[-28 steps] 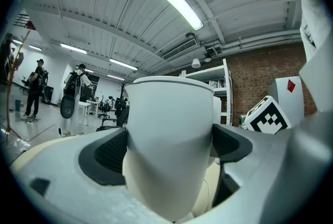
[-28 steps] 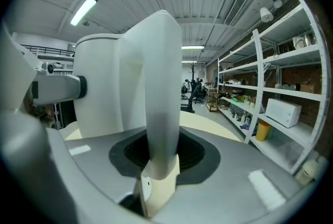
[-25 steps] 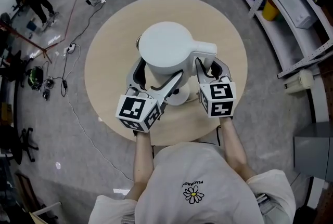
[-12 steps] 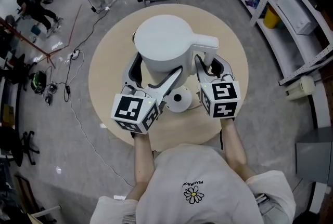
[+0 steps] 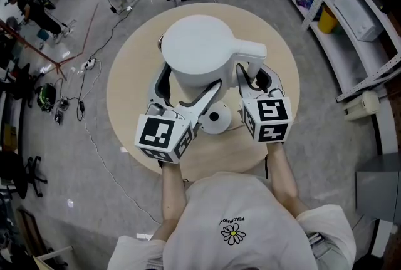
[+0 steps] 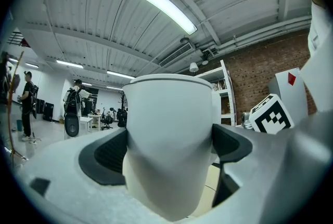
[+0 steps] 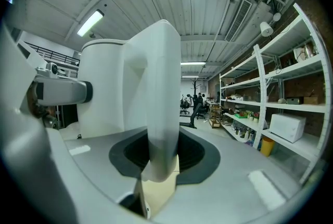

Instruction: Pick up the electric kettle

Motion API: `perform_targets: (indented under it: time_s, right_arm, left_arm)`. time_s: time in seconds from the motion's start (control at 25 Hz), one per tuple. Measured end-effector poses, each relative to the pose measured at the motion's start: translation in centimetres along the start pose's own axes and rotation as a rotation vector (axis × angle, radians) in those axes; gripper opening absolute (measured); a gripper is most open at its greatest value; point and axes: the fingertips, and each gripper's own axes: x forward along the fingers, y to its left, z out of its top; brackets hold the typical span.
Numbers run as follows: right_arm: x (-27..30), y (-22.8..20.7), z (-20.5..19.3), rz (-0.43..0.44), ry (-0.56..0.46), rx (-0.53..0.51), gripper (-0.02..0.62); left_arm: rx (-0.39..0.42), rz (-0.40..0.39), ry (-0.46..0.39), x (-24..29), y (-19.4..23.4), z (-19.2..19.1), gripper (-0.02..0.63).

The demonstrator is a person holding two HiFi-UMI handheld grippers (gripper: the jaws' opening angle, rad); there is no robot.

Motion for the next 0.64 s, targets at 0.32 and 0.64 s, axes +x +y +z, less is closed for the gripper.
perform_targets:
  time_s: [0.32, 0.64]
  right_arm:
    - [-0.6, 0.2, 0.4, 0.015, -0.011, -0.001, 0.114]
    - [-1.3, 0.4, 0.7, 0.018, -0.021, -0.016, 0.114]
  left_arm:
    - [0.004, 0.010, -0.005, -0.5, -0.4, 0.4, 0.518]
    - [-0.016, 0.016, -0.013, -1.1, -0.7, 0.5, 0.518]
